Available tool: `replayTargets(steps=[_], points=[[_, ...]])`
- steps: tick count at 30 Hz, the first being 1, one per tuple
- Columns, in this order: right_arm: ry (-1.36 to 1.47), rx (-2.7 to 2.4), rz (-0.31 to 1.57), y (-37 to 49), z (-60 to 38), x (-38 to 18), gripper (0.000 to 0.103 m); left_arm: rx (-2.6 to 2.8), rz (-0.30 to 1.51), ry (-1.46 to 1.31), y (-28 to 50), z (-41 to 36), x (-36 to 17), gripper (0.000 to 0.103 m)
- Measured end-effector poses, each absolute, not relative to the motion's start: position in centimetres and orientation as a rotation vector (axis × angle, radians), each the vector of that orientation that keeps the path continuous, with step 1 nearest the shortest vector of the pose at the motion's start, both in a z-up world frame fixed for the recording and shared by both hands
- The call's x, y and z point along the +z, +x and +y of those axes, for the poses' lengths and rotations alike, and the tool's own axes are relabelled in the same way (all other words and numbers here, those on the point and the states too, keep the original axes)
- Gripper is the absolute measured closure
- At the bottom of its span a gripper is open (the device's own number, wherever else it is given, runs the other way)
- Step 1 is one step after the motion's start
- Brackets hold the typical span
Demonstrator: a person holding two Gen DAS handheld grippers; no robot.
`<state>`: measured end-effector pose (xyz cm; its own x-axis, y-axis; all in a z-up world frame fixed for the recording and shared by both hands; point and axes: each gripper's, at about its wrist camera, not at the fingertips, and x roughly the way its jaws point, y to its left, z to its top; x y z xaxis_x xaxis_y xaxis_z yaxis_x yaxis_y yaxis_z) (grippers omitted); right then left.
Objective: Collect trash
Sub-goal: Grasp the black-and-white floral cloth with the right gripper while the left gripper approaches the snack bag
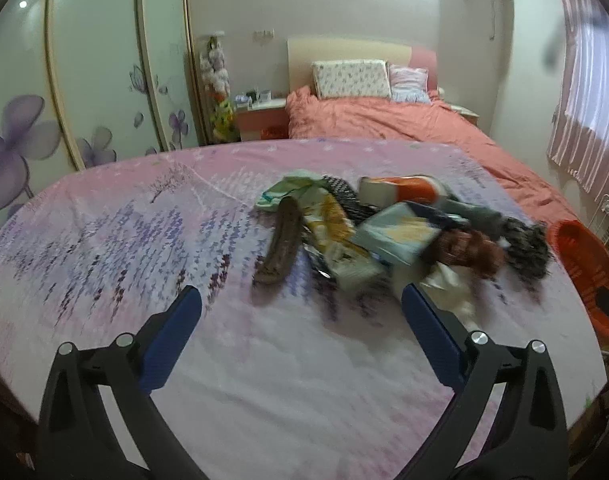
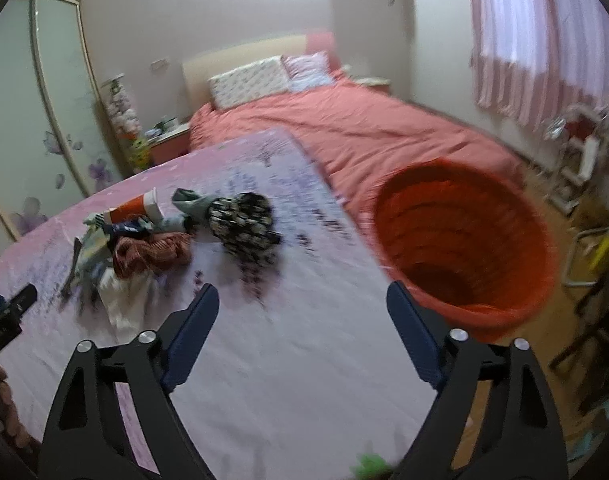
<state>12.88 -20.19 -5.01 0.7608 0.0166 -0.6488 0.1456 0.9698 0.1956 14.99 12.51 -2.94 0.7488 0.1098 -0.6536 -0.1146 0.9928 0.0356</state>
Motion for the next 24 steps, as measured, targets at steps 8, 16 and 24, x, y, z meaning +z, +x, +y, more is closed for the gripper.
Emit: replayTargets(steps=[8,16,24], points=[[0.290,0.019,0.781,19.1,-20.0,-6.4,0.037,0.069,0.806,-0.051,20.9,15.5,-5.0,0.023],[0.232,0.045,0.862,21.1,-18.8,-7.8,0.056,0.031,0.896,-0.068,24.4,16.4,-7.8,0.045],[0.228,0.052,0.873,21.0,-18.4,-8.2,0.068,0.021,0.928,-0.070,26.8,16.3,-9.0,0.060]])
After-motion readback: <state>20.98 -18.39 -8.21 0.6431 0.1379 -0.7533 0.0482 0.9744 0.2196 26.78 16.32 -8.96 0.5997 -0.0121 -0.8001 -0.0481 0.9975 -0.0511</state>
